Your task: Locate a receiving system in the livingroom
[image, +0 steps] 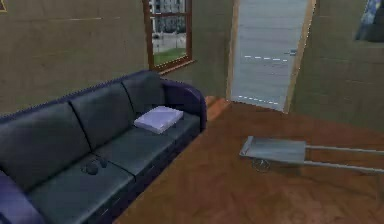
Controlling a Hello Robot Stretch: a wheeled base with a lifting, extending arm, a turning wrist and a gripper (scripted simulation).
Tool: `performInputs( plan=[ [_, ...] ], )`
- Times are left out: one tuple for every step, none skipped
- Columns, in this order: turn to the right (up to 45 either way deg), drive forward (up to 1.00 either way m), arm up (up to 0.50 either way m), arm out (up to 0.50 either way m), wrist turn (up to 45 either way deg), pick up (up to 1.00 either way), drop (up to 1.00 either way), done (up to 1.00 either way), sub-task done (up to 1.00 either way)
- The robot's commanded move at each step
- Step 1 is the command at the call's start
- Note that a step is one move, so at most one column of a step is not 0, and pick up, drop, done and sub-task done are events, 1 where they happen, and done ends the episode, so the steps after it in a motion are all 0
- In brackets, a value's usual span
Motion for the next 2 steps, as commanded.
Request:
performInputs(
  plan=[
    [45.0,0.00,0.00,0.00,0.0,0.00,0.00,0.00,0.00],
    [24.0,0.00,0.00,0.00,0.0,0.00,0.00,0.00,0.00]
  ],
)
